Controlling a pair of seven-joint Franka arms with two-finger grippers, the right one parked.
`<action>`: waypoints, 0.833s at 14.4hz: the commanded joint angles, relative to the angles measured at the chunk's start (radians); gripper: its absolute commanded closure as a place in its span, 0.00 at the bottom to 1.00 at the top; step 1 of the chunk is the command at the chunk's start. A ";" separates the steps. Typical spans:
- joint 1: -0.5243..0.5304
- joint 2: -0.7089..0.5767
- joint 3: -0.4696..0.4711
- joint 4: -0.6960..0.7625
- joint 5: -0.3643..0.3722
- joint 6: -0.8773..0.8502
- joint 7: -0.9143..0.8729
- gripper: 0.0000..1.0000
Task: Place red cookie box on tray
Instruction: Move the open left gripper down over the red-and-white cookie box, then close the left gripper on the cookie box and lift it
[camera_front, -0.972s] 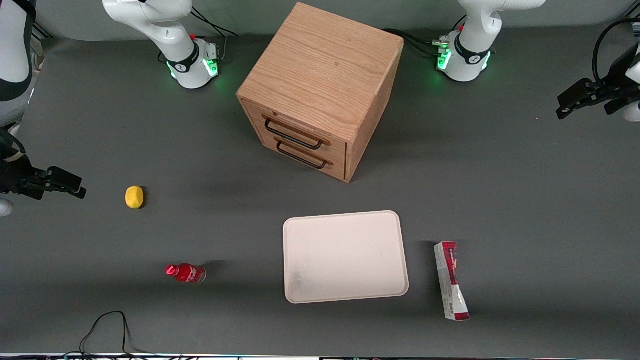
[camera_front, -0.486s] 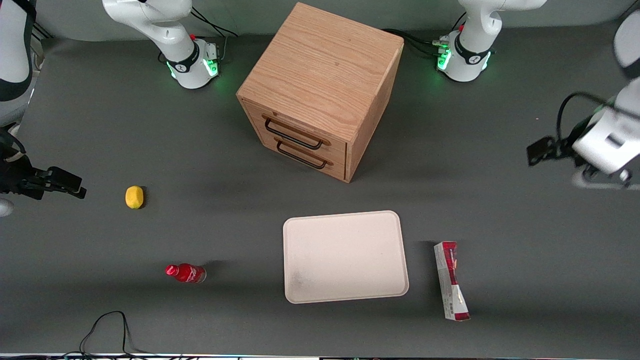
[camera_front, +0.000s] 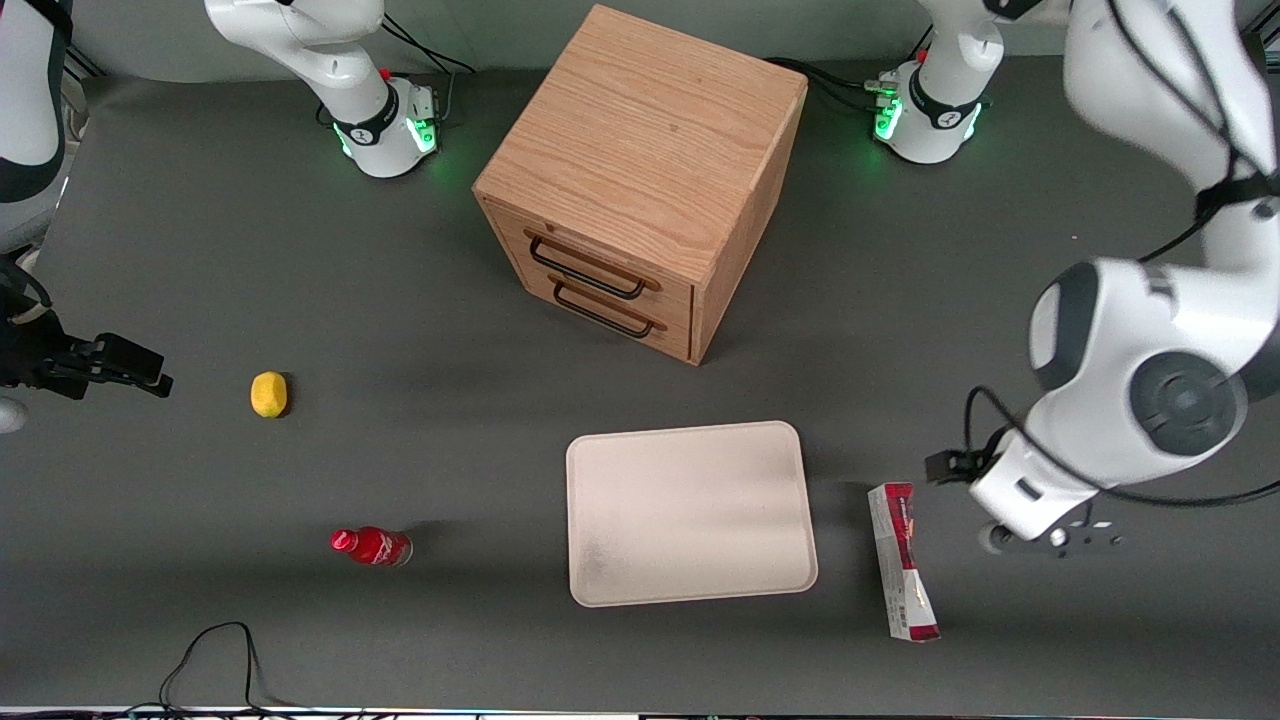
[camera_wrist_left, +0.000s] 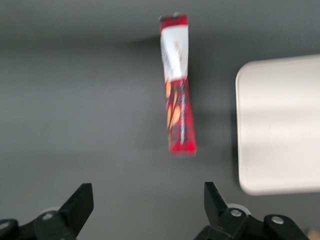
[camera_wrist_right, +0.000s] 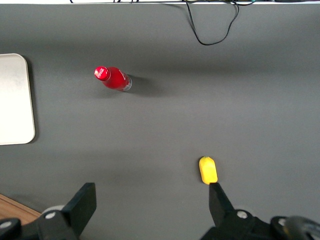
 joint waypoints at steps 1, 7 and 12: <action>-0.008 0.126 0.016 0.061 0.001 0.146 -0.027 0.06; -0.019 0.235 0.019 -0.016 -0.001 0.403 -0.111 0.42; -0.022 0.234 0.020 -0.033 0.005 0.403 -0.173 1.00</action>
